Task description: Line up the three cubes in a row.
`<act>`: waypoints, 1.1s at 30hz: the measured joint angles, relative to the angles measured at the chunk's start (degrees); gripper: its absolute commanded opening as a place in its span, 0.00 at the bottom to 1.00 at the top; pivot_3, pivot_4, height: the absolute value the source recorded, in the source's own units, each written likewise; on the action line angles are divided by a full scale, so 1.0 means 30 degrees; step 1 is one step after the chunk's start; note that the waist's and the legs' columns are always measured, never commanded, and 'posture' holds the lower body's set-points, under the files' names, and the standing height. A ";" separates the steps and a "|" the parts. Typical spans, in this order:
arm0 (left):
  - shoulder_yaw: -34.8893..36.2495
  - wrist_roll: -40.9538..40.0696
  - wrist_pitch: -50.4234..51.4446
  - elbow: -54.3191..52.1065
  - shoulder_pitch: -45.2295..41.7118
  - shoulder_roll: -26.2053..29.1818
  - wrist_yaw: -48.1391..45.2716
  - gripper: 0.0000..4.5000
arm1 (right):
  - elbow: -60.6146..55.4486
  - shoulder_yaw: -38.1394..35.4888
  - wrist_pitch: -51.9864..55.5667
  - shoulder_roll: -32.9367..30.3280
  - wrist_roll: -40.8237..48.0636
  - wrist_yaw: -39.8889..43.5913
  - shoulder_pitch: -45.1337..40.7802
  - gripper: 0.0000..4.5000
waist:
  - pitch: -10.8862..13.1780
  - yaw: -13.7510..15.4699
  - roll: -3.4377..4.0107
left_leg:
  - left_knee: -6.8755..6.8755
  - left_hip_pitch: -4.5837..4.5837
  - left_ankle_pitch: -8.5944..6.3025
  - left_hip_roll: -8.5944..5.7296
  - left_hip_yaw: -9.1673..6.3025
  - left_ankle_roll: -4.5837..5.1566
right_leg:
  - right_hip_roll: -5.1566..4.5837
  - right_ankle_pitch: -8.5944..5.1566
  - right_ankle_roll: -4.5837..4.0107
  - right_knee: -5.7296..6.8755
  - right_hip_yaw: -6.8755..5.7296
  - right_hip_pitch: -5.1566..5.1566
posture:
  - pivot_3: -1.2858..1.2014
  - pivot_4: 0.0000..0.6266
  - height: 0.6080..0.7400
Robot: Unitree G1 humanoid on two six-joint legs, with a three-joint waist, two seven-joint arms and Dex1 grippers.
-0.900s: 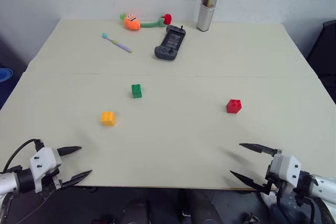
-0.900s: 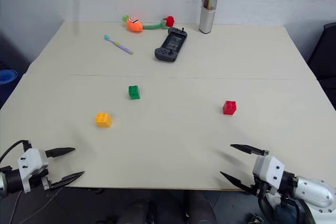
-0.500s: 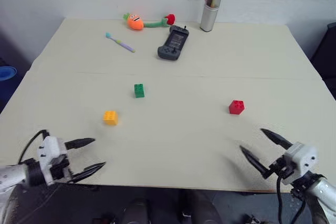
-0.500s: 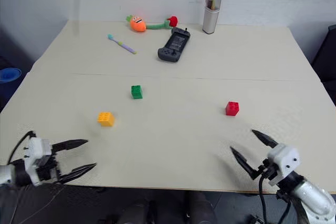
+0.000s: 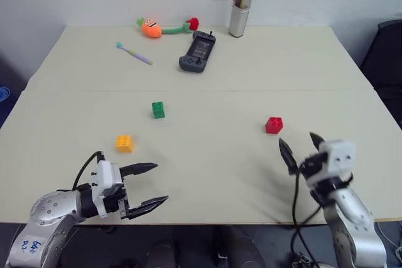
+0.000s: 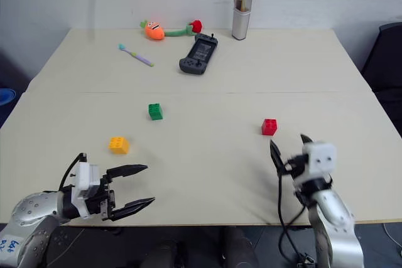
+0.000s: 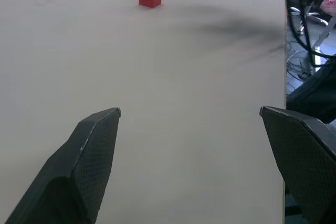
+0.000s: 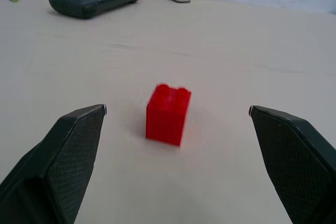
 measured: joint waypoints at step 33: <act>-0.0806 0.1642 -0.1626 0.0740 -0.0509 -0.1315 0.1251 1.00 | 0.5476 -0.0121 0.2971 -0.0096 0.0469 0.0560 -0.5807 0.88 | -0.0004 0.0027 -0.0007 | 0.0005 -0.0041 0.0018 -0.0003 0.0005 0.0045 | -0.0012 0.0017 0.0030 -0.0011 -0.0006 -0.0014 | 0.52 0.24 1.00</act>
